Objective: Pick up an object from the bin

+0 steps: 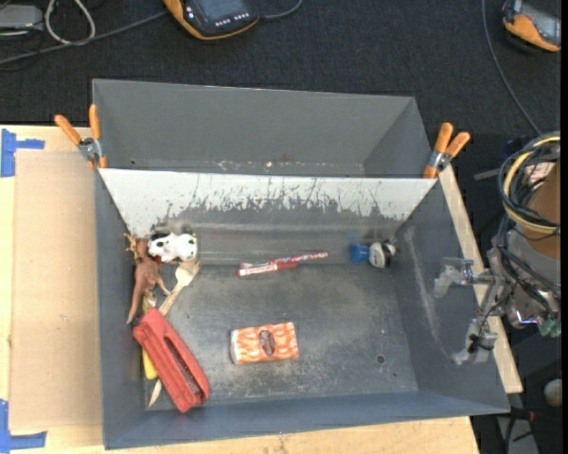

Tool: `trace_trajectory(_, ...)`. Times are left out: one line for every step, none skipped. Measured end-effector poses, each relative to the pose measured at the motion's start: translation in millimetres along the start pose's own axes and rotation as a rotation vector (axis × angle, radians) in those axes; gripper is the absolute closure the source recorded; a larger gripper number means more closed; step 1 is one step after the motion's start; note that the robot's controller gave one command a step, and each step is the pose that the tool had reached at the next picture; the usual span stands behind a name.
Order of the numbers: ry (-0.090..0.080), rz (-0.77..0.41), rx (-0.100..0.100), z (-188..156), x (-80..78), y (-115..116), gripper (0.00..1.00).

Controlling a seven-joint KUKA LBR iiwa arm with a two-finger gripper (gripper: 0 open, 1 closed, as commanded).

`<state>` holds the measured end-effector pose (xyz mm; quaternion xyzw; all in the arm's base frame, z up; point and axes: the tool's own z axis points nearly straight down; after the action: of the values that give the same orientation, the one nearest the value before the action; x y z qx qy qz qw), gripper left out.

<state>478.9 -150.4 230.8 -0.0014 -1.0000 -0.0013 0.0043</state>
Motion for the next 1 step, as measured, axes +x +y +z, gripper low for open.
trace_trajectory(-0.007, -0.004, 0.002, -3.6, -1.7, 0.7, 0.00)
